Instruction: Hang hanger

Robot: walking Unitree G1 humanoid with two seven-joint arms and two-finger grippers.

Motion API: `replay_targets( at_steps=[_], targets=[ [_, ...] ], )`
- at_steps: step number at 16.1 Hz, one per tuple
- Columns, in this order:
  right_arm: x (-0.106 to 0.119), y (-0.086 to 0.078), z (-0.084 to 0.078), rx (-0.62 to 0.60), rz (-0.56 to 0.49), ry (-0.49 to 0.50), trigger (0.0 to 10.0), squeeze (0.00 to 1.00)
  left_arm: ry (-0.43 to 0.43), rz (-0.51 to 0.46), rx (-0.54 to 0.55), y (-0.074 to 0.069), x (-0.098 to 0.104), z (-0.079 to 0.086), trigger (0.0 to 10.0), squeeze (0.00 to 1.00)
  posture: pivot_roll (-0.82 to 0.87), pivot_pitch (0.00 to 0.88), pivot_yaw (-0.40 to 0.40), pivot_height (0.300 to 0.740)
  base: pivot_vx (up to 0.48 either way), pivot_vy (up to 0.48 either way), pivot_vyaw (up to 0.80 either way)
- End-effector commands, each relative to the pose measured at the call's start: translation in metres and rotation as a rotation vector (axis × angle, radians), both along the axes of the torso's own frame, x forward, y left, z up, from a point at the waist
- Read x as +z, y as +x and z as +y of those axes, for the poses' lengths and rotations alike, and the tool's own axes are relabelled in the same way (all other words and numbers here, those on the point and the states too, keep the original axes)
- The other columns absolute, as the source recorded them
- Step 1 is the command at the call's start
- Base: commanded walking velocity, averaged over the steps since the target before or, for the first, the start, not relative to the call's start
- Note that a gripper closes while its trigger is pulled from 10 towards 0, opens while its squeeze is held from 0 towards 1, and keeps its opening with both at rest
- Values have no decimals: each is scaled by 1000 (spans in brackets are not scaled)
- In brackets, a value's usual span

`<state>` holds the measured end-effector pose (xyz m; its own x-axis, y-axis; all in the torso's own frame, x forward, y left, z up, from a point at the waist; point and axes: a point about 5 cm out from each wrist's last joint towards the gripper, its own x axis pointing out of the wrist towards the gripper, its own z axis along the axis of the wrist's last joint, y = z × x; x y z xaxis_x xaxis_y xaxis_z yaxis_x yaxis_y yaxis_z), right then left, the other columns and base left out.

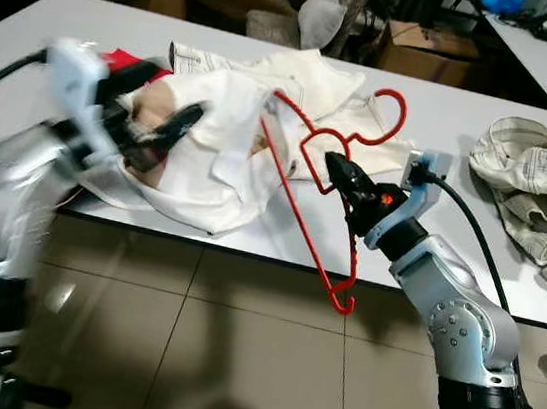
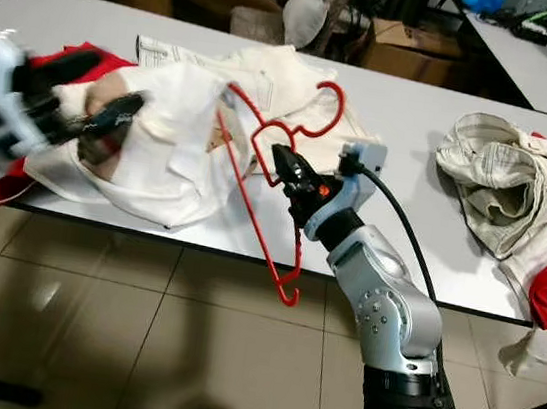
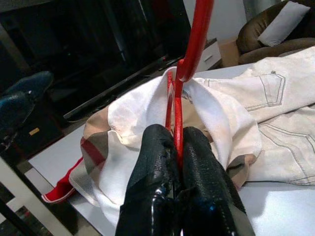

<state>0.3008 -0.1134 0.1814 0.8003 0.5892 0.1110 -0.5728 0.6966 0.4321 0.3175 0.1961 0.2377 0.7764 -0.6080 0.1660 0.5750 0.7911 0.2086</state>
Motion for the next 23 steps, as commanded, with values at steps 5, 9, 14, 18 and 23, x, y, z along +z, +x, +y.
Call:
replay_targets(
  at_steps=[5, 9, 14, 18, 23],
  targets=[
    [9, -1, 0, 5, -39, -2, 10000, 0, 73, 178, 145, 30, -52, -49, 10000, 0, -89, 0, -28, 740, 0, 0, 0],
    [15, -6, 1, 5, -63, 13, 10000, 0, 161, 160, 301, 39, -64, -47, 10000, 0, -104, 0, -13, 740, 0, 0, 0],
    [23, -6, 5, 33, -87, 36, 10000, 0, 118, 190, 287, 44, -73, -55, 10000, 0, -105, 0, -17, 740, 0, 0, 0],
    [28, -8, 10, 66, -100, 57, 10000, 0, 66, 202, 270, 51, -73, -63, 0, 0, -106, 0, -11, 740, 0, 0, 0],
    [32, -9, 14, 81, -111, 81, 10000, 0, 60, 212, 310, 56, -76, -59, 0, 0, -105, 0, -2, 740, 0, 0, 0]
  ],
)
